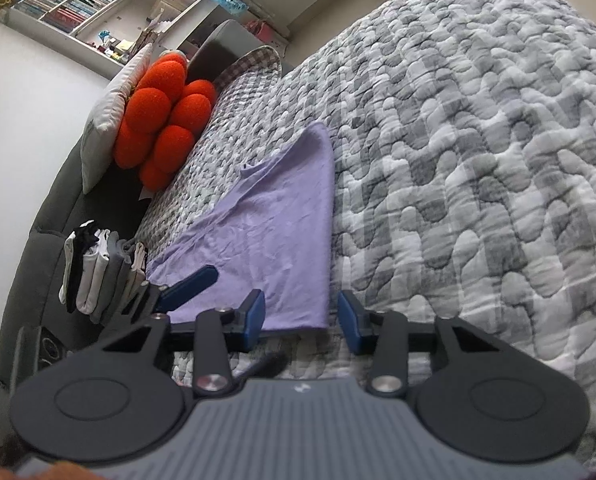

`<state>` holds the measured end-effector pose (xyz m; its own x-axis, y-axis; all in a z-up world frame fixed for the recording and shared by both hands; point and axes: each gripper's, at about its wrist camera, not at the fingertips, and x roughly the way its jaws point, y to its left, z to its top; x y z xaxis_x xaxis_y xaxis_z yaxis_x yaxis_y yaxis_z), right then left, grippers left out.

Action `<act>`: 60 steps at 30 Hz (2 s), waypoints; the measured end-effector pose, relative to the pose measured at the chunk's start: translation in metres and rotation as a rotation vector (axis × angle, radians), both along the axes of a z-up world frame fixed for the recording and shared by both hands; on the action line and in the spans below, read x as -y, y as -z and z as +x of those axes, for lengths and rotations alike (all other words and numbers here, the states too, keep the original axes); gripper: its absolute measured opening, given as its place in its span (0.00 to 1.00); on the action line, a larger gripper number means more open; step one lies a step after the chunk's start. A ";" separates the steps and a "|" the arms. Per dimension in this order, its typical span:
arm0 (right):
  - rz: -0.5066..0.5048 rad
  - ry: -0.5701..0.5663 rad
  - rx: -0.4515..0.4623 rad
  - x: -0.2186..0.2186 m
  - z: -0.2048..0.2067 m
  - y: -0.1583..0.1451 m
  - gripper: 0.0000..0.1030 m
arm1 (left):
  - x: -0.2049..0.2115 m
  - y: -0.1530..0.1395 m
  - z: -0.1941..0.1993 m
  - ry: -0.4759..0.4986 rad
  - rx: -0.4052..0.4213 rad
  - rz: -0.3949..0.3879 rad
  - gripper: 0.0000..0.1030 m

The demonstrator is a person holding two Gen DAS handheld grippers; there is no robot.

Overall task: Fold clothes
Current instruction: 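Roll the right gripper and pinch the end of the lavender shirt, then lift and fold the held shirt end over with the right gripper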

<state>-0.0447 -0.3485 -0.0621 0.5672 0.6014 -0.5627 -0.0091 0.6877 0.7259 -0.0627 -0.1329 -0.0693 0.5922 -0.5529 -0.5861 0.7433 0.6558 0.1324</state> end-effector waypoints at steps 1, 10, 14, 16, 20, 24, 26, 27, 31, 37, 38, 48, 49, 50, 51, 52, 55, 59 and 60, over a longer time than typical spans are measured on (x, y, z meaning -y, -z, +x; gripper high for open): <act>0.001 -0.004 -0.001 -0.001 0.001 0.000 0.39 | -0.001 0.001 0.002 -0.009 -0.024 -0.001 1.00; 0.021 0.014 -0.031 -0.001 0.005 0.005 0.08 | -0.002 -0.003 0.002 -0.064 -0.080 0.011 0.99; 0.035 0.014 -0.017 0.001 0.006 0.001 0.06 | 0.004 -0.008 -0.015 -0.027 -0.002 0.018 0.87; 0.049 0.011 -0.010 0.002 0.006 -0.002 0.06 | 0.009 -0.013 -0.022 -0.015 0.033 0.014 0.80; 0.072 -0.005 -0.001 0.002 0.009 -0.008 0.06 | 0.019 -0.021 -0.031 0.007 0.089 0.004 0.69; 0.095 -0.022 0.009 0.003 0.013 -0.013 0.06 | 0.034 -0.020 -0.031 0.024 0.106 0.024 0.50; 0.106 -0.030 0.014 0.003 0.014 -0.016 0.06 | 0.041 -0.017 -0.028 0.021 0.101 0.051 0.36; 0.101 -0.037 0.012 0.003 0.015 -0.017 0.06 | 0.044 -0.015 -0.026 0.011 0.098 0.066 0.28; 0.085 -0.061 0.002 0.000 0.021 -0.016 0.06 | 0.045 -0.016 -0.018 -0.043 0.072 0.067 0.07; 0.061 -0.052 0.024 0.003 0.028 -0.015 0.16 | 0.038 -0.018 -0.014 -0.080 0.033 0.041 0.05; 0.054 -0.046 0.025 0.004 0.031 -0.014 0.17 | 0.038 -0.019 -0.014 -0.083 0.029 0.036 0.05; -0.011 0.016 0.033 0.007 0.062 -0.002 0.37 | 0.031 -0.028 -0.008 -0.144 -0.039 -0.044 0.04; -0.014 0.021 0.037 0.006 0.067 -0.001 0.37 | 0.030 -0.028 -0.008 -0.149 -0.043 -0.050 0.04; -0.016 0.025 0.039 0.006 0.071 0.000 0.36 | 0.029 -0.028 -0.007 -0.153 -0.047 -0.056 0.05; -0.021 0.032 0.040 0.005 0.075 0.000 0.33 | 0.027 -0.029 -0.007 -0.157 -0.053 -0.062 0.04; -0.027 0.040 0.042 0.004 0.079 0.000 0.33 | 0.026 -0.030 -0.006 -0.161 -0.058 -0.068 0.04; -0.039 0.058 0.047 0.002 0.088 0.000 0.28 | 0.023 -0.031 -0.005 -0.173 -0.072 -0.086 0.04; -0.062 0.092 0.046 0.001 0.095 -0.001 0.09 | 0.020 -0.032 -0.002 -0.186 -0.093 -0.108 0.04; -0.062 0.102 0.046 0.001 0.095 -0.001 0.07 | 0.019 -0.033 -0.002 -0.191 -0.099 -0.115 0.04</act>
<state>0.0507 -0.3497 -0.0608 0.6495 0.5043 -0.5691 0.0307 0.7305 0.6823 -0.0647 -0.1519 -0.0364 0.6350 -0.5030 -0.5862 0.6102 0.7920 -0.0185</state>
